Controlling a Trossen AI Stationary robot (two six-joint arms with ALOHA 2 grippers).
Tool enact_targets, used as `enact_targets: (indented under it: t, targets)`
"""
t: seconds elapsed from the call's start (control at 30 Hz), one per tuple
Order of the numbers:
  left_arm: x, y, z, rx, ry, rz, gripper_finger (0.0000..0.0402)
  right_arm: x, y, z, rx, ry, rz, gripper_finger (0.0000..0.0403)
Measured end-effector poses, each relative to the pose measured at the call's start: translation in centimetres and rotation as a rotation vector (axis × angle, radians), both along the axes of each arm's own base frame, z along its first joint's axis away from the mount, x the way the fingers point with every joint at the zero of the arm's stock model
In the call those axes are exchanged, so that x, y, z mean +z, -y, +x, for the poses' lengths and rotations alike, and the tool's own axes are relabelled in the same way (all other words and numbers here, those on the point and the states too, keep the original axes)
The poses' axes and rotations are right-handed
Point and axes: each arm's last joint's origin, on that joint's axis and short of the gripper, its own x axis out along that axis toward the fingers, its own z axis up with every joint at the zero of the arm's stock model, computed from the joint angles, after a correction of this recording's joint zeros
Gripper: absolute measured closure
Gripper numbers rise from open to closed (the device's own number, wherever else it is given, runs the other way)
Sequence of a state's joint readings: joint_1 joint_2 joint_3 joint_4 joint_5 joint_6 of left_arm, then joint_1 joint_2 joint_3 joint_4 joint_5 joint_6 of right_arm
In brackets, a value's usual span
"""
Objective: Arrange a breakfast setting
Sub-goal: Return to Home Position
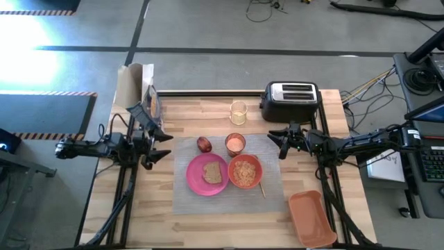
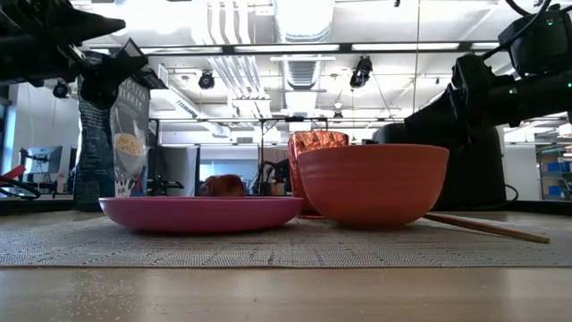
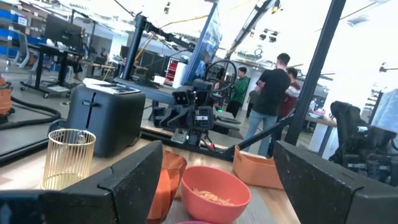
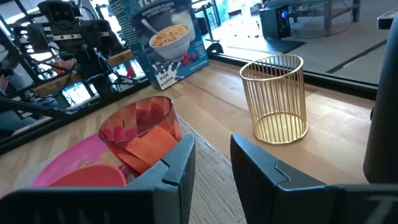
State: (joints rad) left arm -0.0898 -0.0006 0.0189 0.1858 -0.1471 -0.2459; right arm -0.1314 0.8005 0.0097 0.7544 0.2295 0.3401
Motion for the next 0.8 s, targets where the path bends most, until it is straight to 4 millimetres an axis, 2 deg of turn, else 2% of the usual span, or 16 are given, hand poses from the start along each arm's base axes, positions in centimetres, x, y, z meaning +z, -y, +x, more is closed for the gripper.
enact_targets:
  t: [0.8]
  targets:
    - [-0.14, 0.00, 0.05, 0.000, -0.013, 0.001, 0.0111, -0.01, 0.00, 0.00, 0.000, -0.001, 0.000, 0.0312]
